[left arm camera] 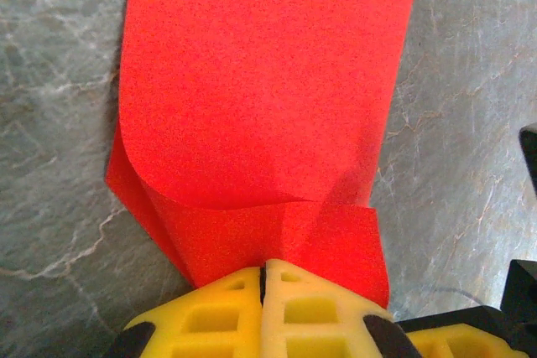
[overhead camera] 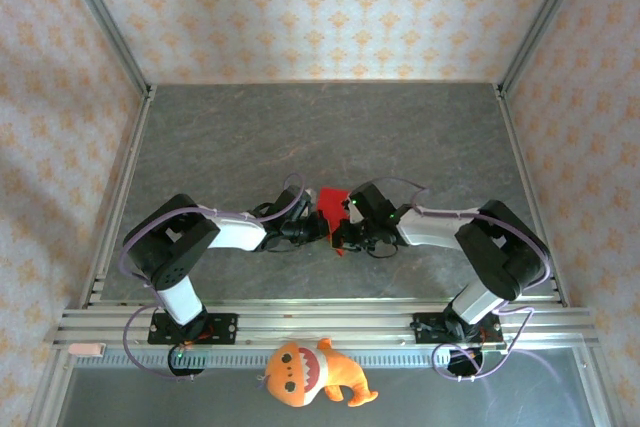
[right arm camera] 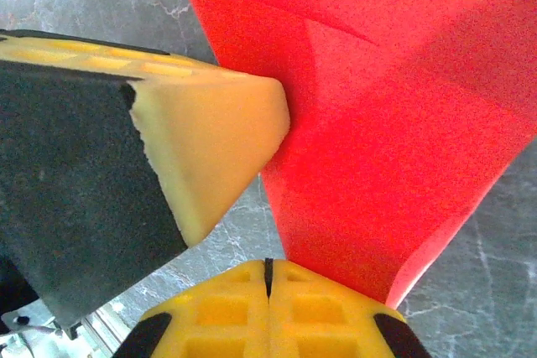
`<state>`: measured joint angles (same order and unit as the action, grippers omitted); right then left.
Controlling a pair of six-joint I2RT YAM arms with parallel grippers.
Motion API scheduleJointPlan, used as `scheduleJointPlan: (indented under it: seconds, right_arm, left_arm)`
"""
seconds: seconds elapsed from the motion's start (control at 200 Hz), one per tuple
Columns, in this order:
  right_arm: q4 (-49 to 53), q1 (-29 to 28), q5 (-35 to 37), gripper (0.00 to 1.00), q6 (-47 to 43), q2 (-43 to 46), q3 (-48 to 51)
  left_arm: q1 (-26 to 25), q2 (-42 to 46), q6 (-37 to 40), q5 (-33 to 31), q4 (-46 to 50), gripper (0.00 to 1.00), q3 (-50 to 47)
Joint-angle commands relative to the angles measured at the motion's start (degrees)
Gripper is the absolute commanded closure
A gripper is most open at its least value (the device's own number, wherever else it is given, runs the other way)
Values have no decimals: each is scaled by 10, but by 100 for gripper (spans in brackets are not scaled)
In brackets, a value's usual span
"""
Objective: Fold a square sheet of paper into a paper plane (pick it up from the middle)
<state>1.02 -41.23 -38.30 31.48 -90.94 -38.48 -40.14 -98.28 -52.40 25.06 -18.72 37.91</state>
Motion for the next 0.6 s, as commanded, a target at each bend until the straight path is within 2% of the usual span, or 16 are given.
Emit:
scheduleJointPlan:
  seconds: [0.0, 0.21, 0.425, 0.595]
  right_arm:
    - [6, -3, 8, 100, 2, 20, 32]
    - [11, -3, 1, 100, 9, 34, 54]
    - [-3, -3, -16, 100, 37, 66, 31]
    - [-21, -3, -7, 100, 58, 26, 6]
  left_arm:
    - [-3, -12, 9, -26, 44, 100, -11]
    - [-3, -15, 9, -26, 44, 100, -8]
    - [-3, -13, 11, -26, 47, 100, -8]
    - [-3, -10, 7, -29, 44, 100, -10]
